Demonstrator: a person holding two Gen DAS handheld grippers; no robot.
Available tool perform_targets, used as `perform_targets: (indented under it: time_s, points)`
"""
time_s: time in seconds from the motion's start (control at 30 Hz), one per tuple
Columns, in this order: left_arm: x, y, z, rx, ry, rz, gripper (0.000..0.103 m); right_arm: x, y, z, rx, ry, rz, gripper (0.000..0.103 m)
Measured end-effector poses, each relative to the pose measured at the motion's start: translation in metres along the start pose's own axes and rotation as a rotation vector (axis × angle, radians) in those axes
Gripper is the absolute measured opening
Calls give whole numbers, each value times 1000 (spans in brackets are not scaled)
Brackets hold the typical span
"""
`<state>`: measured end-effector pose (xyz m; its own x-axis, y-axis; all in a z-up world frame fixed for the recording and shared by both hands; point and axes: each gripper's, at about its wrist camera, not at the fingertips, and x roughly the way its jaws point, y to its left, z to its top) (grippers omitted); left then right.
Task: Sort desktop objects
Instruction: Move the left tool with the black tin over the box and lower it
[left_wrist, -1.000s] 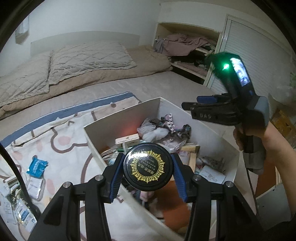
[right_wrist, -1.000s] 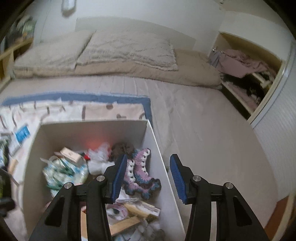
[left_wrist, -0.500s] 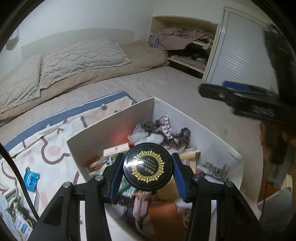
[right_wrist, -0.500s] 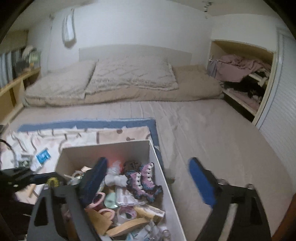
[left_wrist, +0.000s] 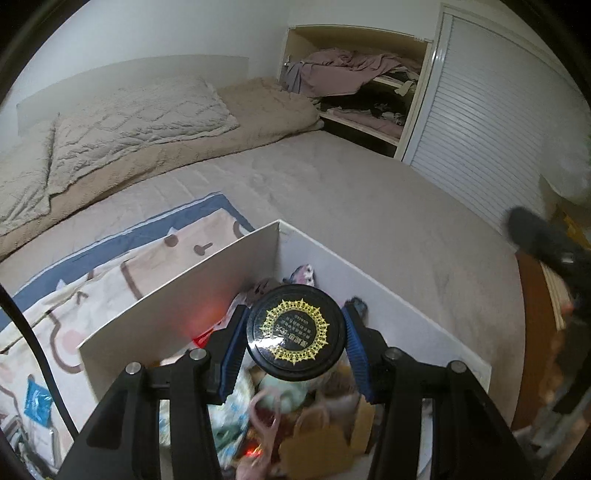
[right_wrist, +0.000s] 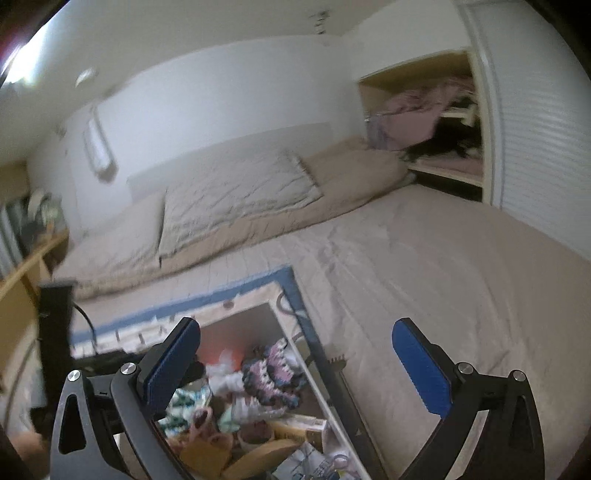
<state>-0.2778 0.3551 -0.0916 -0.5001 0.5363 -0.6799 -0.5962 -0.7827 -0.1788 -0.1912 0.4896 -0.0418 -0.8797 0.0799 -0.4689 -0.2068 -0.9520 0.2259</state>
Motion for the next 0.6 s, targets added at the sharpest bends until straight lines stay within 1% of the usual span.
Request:
perform_targets:
  time_s: [0.1, 0.27, 0.33, 0.43, 0.53, 0.57, 0.6]
  points:
    - [19, -3, 12, -20, 36, -2, 50, -7, -10, 7, 46, -20, 6, 103]
    - [58, -7, 22, -63, 170, -1, 50, -8, -12, 11, 58, -22, 12, 103]
    - [71, -7, 22, -73, 205, 16, 50, -6, -11, 10, 58, -12, 22, 103]
    - [85, -5, 21, -87, 230, 7, 50, -4, -12, 9, 53, 0, 41, 103]
    - [93, -4, 18, -89, 236, 9, 51, -2, -12, 7, 52, 9, 46, 103]
    - [94, -4, 19, -89, 230, 11, 61, -2, -13, 7, 53, 13, 46, 103]
    - [93, -4, 19, -88, 220, 14, 78, -3, -13, 6, 55, 14, 45, 103]
